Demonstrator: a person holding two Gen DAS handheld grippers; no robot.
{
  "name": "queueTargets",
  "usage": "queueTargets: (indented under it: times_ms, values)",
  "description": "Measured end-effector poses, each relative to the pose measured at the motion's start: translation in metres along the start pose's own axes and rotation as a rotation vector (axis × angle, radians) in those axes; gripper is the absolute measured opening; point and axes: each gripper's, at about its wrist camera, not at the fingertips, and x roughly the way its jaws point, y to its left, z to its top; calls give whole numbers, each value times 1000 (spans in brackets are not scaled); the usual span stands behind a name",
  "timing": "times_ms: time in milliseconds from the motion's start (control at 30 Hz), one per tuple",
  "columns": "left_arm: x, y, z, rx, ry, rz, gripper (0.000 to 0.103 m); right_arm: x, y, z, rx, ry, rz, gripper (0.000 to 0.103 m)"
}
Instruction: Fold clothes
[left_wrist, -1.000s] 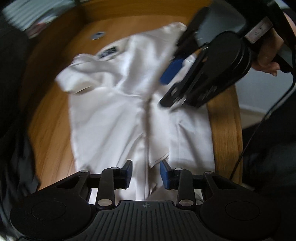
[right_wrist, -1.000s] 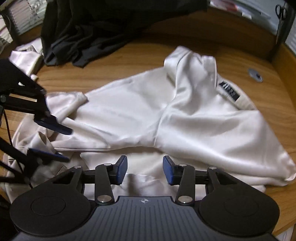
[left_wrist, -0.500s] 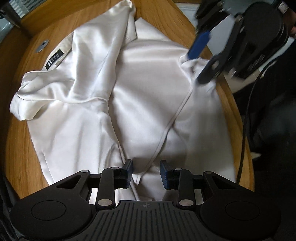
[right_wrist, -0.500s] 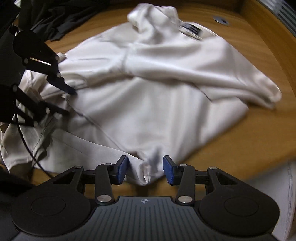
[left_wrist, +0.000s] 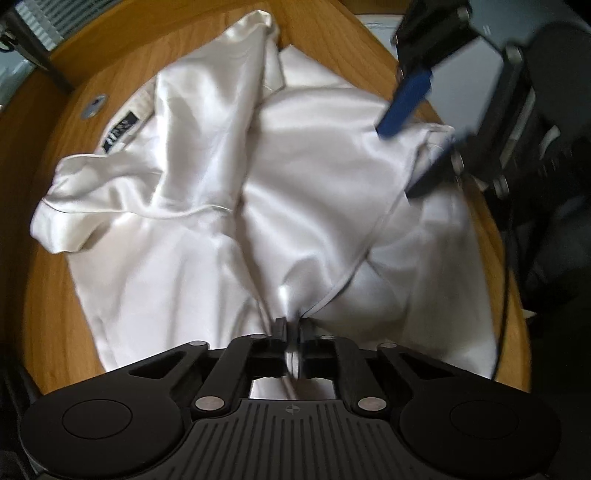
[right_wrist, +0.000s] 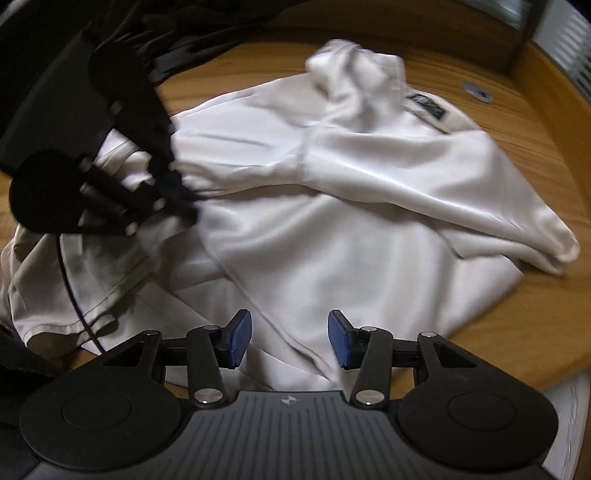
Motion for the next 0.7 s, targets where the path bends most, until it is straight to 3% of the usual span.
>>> queueTargets:
  times_ms: [200,300,400,467,500,700]
  values:
    - [-6,7,1,-54,-11,16,7,16,19,20,-90,-19,34,55]
    - [-12,9,1,-85,-7,3,13,22,22,26,-116,-29,19,54]
    - [-23,9,-6,-162,-10,-24,17,26,22,28,-126,-34,15,41]
    - [-28,9,-15,-223,-1,-36,27,26,18,29,-114,-38,24,26]
    - [-29,8,-18,-246,5,-36,34,26,17,30,-107,-39,26,13]
    - [-25,4,-34,-375,35,66,45,23,10,33,-77,-54,19,2]
